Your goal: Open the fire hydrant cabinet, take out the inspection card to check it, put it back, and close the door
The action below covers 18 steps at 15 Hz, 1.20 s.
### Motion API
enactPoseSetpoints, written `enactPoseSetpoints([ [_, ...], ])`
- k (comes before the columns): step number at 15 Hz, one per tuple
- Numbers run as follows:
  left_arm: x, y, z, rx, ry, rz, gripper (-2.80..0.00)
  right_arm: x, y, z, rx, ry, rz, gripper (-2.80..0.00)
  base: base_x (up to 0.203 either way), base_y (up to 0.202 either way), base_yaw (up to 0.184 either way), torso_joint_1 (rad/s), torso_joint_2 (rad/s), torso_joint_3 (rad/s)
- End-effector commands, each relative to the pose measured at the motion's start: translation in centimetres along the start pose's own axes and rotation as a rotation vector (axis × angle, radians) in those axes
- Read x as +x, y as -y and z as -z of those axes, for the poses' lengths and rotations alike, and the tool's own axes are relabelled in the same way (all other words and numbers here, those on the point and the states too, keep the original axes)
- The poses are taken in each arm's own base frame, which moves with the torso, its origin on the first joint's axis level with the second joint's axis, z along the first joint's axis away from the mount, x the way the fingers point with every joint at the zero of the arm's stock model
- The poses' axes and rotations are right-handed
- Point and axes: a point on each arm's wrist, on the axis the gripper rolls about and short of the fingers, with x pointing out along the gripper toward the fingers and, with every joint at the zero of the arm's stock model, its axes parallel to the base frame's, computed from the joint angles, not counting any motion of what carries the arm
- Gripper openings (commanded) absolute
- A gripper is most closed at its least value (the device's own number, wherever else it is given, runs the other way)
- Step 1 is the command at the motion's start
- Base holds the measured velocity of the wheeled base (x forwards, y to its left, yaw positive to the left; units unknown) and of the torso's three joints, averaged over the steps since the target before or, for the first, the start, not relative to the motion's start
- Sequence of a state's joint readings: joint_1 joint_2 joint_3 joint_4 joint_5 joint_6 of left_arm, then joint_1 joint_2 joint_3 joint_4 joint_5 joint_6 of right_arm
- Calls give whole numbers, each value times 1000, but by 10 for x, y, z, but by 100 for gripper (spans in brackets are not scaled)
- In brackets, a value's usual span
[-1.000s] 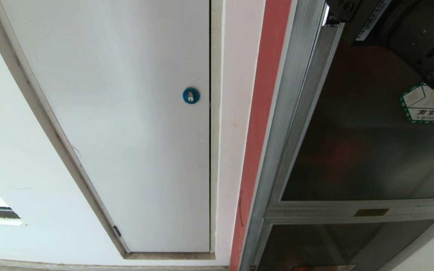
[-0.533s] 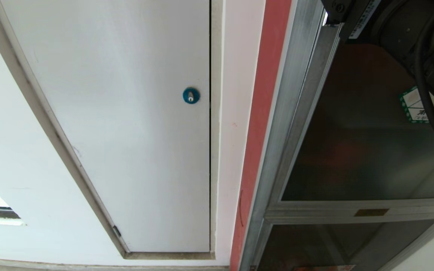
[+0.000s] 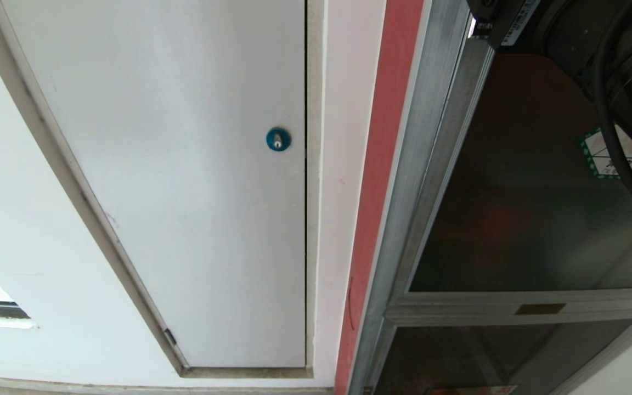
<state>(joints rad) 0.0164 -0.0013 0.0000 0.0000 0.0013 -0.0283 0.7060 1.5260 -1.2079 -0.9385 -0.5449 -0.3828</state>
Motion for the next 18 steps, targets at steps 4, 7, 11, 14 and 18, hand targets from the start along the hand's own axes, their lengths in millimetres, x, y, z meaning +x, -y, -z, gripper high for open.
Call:
enactPoseSetpoints([
  [4,0,0,0,-1,-1,-1,0,4,2,1,-6,6,19,-280,0,0,0,0,0,0],
  [7,0,0,0,-1,-1,-1,0,3,3,1,-8,4,17,-280,0,0,0,0,0,0],
  [11,0,0,0,-1,-1,-1,0,1,4,1,-10,0,15,-280,0,0,0,0,0,0],
  [14,0,0,0,-1,-1,-1,0,-1,5,-1,-7,0,12,-280,0,0,0,0,0,0],
  [18,0,0,0,-1,-1,-1,0,-6,8,-7,-10,-11,3,-280,0,0,0,0,0,0],
])
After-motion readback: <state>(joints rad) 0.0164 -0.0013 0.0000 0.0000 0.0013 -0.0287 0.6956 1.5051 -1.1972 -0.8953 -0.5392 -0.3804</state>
